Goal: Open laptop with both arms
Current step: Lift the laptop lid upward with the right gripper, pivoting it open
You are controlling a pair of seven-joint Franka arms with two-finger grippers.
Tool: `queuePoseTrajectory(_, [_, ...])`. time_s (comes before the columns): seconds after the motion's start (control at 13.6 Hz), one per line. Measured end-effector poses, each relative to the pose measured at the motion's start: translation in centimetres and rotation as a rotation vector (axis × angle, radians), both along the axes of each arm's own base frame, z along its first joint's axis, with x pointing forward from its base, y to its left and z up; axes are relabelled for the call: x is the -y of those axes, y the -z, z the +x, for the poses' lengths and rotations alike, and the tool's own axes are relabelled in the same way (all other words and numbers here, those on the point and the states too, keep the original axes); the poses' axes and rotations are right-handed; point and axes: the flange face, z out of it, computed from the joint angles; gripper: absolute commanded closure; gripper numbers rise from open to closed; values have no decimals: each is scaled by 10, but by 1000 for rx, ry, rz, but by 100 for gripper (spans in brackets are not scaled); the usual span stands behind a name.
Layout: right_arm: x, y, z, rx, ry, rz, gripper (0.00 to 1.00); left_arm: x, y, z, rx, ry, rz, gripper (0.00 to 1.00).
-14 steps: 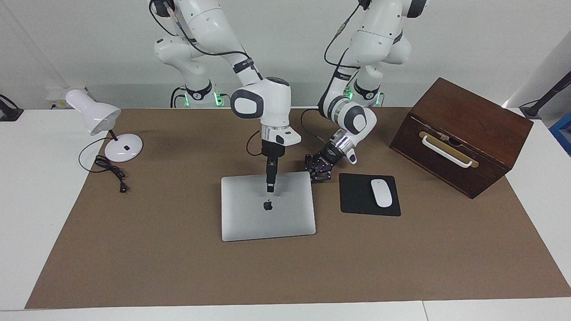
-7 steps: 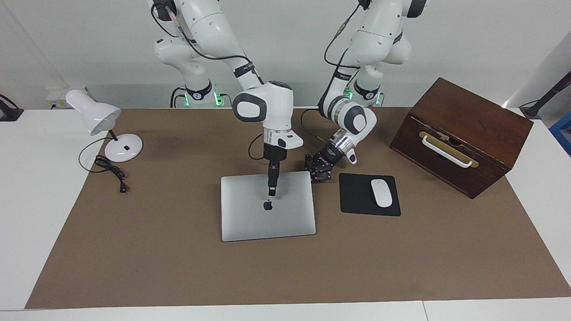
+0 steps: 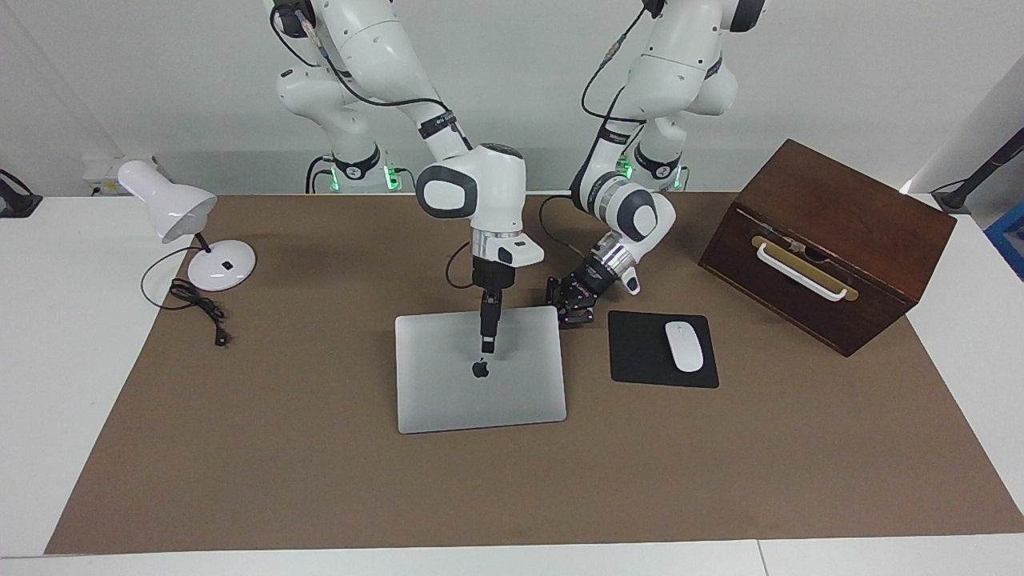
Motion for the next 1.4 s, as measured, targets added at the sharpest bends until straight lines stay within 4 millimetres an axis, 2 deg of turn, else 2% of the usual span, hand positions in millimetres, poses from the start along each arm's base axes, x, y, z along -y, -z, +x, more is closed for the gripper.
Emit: queuePoseTrajectory(1.4, [2,-35,20,58,30,22,0,0,0,0,0,0,-1,100])
